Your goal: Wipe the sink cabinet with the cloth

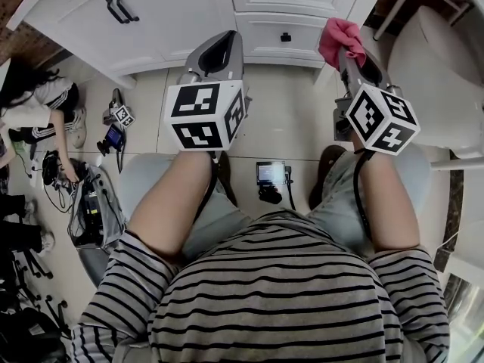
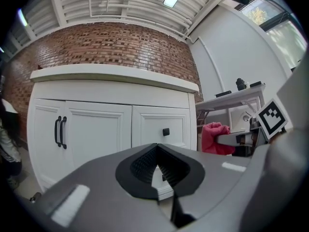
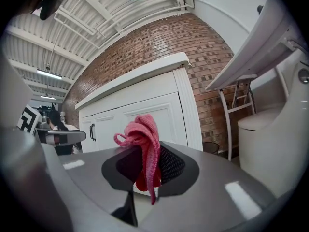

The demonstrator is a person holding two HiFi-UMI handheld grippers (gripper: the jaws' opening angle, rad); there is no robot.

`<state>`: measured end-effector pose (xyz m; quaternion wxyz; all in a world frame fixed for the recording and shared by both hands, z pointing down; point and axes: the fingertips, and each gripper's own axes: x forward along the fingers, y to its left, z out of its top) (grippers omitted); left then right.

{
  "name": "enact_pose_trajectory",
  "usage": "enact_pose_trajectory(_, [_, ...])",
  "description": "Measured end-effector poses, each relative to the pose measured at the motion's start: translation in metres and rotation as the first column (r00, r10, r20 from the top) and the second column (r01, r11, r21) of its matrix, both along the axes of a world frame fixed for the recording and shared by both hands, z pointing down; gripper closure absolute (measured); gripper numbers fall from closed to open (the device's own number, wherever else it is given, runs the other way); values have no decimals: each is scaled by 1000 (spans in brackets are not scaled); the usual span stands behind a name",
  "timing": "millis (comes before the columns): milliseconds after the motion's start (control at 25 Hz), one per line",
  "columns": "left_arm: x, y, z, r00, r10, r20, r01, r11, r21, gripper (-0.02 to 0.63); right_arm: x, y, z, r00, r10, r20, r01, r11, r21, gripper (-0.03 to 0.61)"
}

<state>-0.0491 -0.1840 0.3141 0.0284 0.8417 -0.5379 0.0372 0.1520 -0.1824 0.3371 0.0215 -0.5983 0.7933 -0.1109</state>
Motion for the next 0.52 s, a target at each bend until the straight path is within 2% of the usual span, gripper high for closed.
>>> enact_pose_trajectory(520, [7, -4, 10, 1000, 5, -4, -5, 1000, -16, 621, -6, -4, 12, 1000, -27, 15, 27, 1000, -6, 506])
